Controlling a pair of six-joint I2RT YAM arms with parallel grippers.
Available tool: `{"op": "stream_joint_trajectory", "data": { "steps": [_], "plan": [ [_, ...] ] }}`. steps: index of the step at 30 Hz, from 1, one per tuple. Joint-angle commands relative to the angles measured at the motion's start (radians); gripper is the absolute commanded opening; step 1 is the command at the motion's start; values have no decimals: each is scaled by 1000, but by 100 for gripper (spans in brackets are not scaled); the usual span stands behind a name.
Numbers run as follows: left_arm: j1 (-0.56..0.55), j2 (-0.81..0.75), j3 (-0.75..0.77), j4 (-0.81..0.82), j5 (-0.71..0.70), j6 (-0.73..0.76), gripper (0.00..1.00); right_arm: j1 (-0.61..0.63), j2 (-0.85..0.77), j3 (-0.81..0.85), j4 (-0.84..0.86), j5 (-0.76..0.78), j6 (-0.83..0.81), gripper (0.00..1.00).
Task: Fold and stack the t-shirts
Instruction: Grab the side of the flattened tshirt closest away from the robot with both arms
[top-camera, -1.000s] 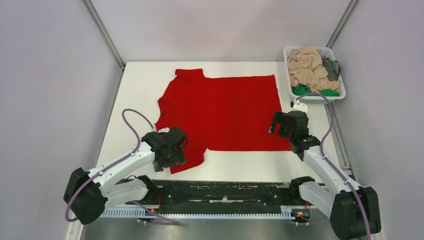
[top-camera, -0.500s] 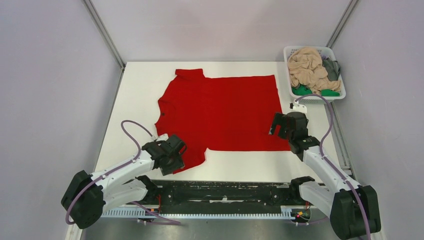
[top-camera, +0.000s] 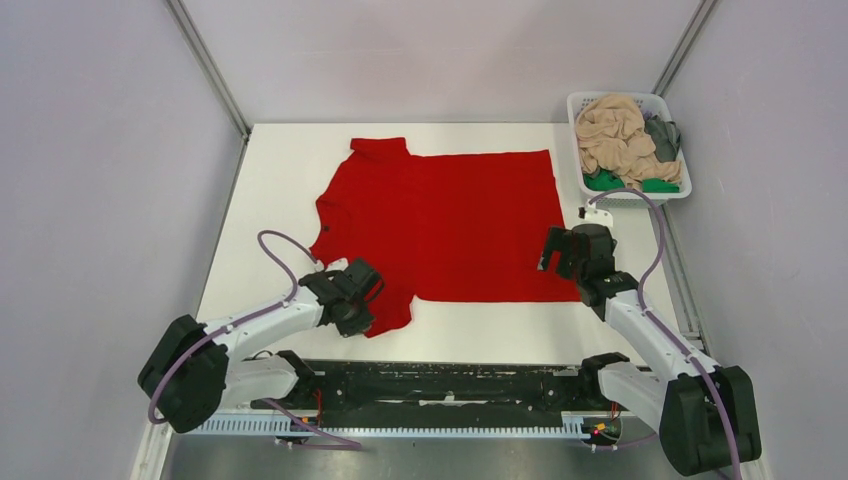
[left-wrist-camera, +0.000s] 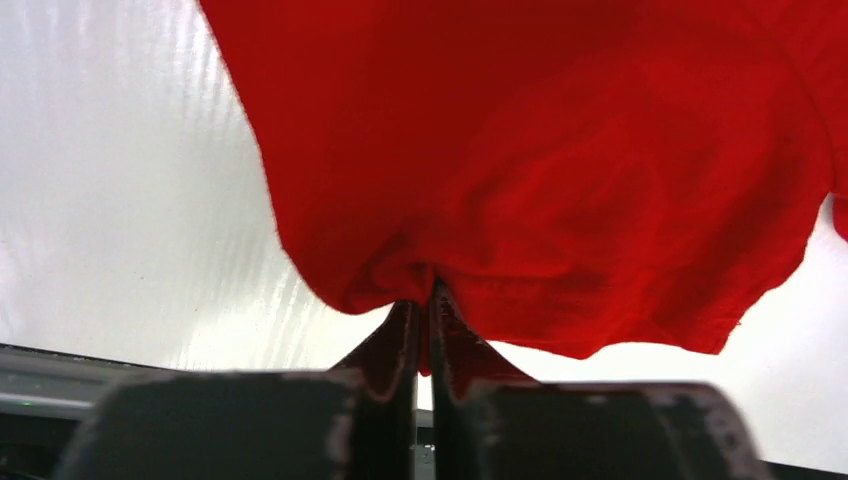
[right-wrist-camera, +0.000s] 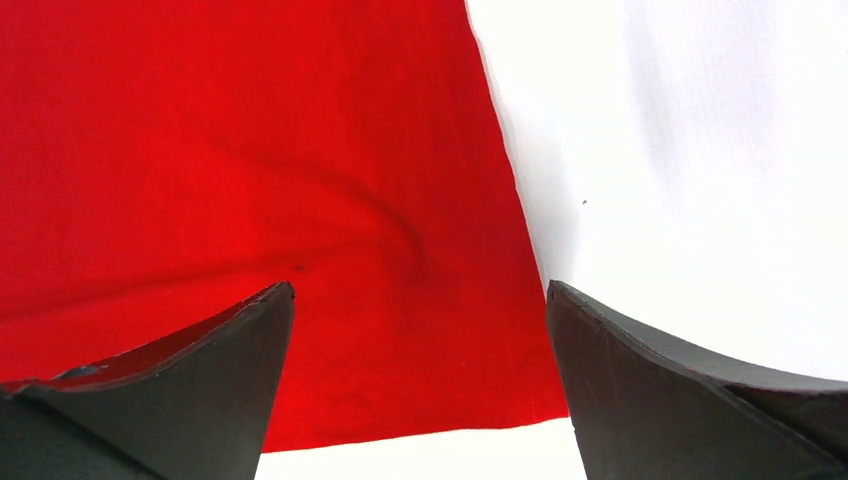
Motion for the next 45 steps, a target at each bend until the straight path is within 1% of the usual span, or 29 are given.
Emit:
{"op": "stream_joint_trajectory", "data": {
  "steps": [1, 3, 7, 11, 13, 15, 18, 19, 24, 30, 34, 38, 44, 45],
  "plan": [
    [-3, 71, -5, 61, 22, 25, 2, -3, -7, 17, -28, 55, 21, 98],
    [-3, 66, 9, 43, 35, 49, 2, -3, -23, 23, -74, 99, 48, 98],
    [-3, 43, 58, -86, 47, 86, 2, -7, -88, -5, -150, 210, 120, 98],
    [-3, -5, 76, -201, 63, 100, 2, -25, -146, -64, -162, 230, 188, 96],
    [-3, -37, 63, -241, 91, 87, 2, -28, -149, -79, -157, 213, 200, 90],
    [-3, -67, 51, -269, 106, 75, 2, -27, -142, -85, -160, 198, 199, 82],
    [-3, -99, 60, -307, 89, 71, 2, -27, -120, -89, -185, 192, 196, 71],
    [-3, -103, 66, -317, 77, 71, 2, -27, -116, -88, -198, 192, 192, 66],
    [-3, -99, 85, -329, 67, 71, 2, -27, -116, -95, -229, 195, 172, 57],
    [-3, -96, 84, -328, 76, 59, 2, -27, -86, -103, -256, 85, 167, 56],
    [-3, -124, 73, -328, 76, 51, 2, -25, -78, -87, -302, 48, 163, 50],
    [-3, -122, 75, -327, 69, 51, 2, -24, -50, -64, -340, 7, 144, 48],
    [-3, -97, 76, -323, 66, 51, 2, -19, -29, -71, -330, 0, 139, 41],
    [-3, -98, 76, -320, 66, 53, 2, -19, -28, -75, -320, -1, 141, 38]
  ]
}}
